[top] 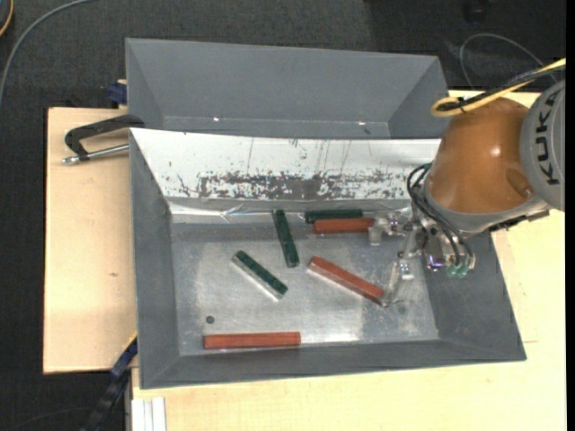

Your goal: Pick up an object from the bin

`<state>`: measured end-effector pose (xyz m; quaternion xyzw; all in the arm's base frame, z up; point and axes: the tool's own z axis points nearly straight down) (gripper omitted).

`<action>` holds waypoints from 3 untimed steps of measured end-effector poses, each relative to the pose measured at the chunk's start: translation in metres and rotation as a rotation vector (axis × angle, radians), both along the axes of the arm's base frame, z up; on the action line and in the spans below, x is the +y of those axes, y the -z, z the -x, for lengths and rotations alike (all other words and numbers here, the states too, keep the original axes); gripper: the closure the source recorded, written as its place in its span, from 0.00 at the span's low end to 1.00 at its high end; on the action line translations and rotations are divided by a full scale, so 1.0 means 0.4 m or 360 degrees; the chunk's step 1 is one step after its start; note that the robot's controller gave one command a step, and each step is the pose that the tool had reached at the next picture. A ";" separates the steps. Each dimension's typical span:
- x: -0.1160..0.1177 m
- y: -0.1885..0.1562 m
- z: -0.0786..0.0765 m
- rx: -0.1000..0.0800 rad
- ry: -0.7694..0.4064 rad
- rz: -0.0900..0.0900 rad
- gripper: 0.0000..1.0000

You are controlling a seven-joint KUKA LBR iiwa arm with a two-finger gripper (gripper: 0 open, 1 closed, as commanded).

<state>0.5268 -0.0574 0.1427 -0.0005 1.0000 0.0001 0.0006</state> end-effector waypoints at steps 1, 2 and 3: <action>0.008 0.191 -0.004 0.0012 0.0135 -0.0003 0.00; 0.007 0.180 -0.008 0.0002 0.0134 -0.0002 1.00; 0.046 -0.233 -0.041 -0.0023 -0.0161 0.0002 1.00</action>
Offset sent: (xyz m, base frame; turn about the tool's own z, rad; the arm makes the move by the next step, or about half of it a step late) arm 0.0023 0.0020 -0.0727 0.0850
